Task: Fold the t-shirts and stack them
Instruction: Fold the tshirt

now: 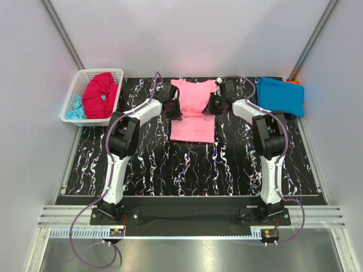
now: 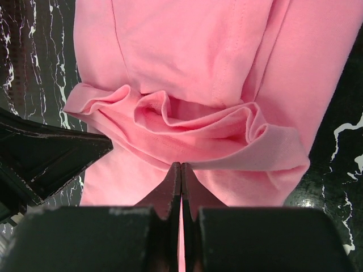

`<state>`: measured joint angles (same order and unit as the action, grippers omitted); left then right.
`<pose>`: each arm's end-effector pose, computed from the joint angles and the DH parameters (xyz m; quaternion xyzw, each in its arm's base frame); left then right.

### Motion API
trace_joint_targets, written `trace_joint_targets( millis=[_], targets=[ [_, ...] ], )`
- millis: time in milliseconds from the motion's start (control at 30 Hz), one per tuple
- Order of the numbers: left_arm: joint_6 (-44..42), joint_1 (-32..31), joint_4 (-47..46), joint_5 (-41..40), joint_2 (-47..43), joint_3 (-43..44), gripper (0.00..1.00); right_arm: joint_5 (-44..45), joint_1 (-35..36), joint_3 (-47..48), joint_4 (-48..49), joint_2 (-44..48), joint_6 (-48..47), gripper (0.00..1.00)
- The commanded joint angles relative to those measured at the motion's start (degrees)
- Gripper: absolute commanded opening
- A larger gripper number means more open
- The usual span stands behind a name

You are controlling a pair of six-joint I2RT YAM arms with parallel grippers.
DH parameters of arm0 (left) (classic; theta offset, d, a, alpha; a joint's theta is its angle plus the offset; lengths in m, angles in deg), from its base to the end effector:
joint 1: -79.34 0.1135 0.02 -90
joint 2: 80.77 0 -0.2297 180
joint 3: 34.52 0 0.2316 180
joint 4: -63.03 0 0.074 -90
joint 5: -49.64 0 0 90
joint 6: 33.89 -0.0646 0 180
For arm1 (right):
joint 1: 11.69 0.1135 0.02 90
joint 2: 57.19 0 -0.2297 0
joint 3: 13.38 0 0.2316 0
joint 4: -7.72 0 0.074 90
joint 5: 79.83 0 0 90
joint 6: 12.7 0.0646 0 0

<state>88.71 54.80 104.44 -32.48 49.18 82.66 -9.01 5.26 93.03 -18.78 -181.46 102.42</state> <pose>0.4276 -0.2050 0.1265 -0.0456 0.9484 -0.2041 0.2382 0.4399 0.1562 0.1379 0.0003 0.9111 0.2806 0.3018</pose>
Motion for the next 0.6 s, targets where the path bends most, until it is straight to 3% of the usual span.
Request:
trace_joint_targets(
  millis=[0, 233, 567],
  targets=[
    [0.4, -0.1, 0.1, 1.6, -0.9, 1.0, 0.00, -0.9, 0.8, 1.9, 1.1, 0.4, 0.1, 0.00],
    [0.2, -0.1, 0.1, 1.2, 0.1, 1.5, 0.00, -0.9, 2.3, -0.3, 1.2, 1.6, 0.3, 0.00],
    [-0.3, 0.0, 1.0, 1.3, 5.1, 9.3, 0.00, -0.2, 3.8, -3.4, 1.7, 1.9, 0.3, 0.00]
  ],
)
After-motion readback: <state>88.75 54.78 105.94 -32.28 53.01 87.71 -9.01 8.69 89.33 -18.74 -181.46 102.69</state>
